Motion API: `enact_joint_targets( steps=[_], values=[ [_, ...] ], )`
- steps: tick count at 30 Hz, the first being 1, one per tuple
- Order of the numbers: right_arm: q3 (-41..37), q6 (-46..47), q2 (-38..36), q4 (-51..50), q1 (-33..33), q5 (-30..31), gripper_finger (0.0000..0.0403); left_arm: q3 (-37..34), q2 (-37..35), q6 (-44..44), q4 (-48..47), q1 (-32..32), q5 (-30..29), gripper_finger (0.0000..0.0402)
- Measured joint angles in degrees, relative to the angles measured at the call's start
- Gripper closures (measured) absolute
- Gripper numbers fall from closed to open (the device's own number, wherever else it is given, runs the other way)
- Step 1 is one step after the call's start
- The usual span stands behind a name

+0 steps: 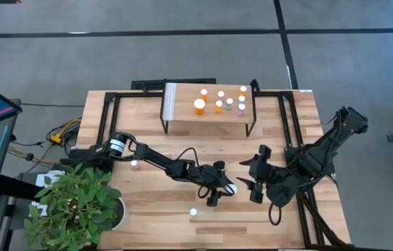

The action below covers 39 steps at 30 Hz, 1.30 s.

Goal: Pick and place medicine bottles onto shelf by color
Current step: Put the big orange pill bottle on the shelf

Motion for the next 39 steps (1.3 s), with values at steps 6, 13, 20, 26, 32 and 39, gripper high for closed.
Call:
enact_joint_targets(
  steps=[6, 13, 20, 26, 32, 39],
  values=[
    [0.00, 0.00, 0.00, -0.02, 0.03, -0.21, 0.0143, -0.04, -0.99, -0.46, -1.12, 0.39, 0.01, 0.0204],
    [0.02, 0.00, 0.00, -0.07, 0.11, -0.33, 0.0143, -0.07, -7.42, 0.75, -10.07, 1.26, 0.24, 0.0210],
    [1.00, -0.94, -0.11, -0.04, 1.14, -0.39, 0.0143, -0.38, -18.66, 5.21, -23.04, 1.33, -5.43, 0.0208],
    [2.45, -1.56, -0.16, -0.08, 2.91, -0.33, 0.0143, -1.43, -29.35, 8.23, -32.24, 1.82, -12.92, 0.0208],
    [2.54, -1.53, -0.17, 0.01, 3.50, -0.20, 0.0143, -1.42, -39.77, 9.63, -39.44, 4.19, -18.31, 0.0208],
    [2.54, -1.57, -0.17, 0.04, 3.32, 0.00, 0.0143, -1.42, -48.15, 9.68, -45.87, 12.26, -18.11, 0.0207]
  ],
)
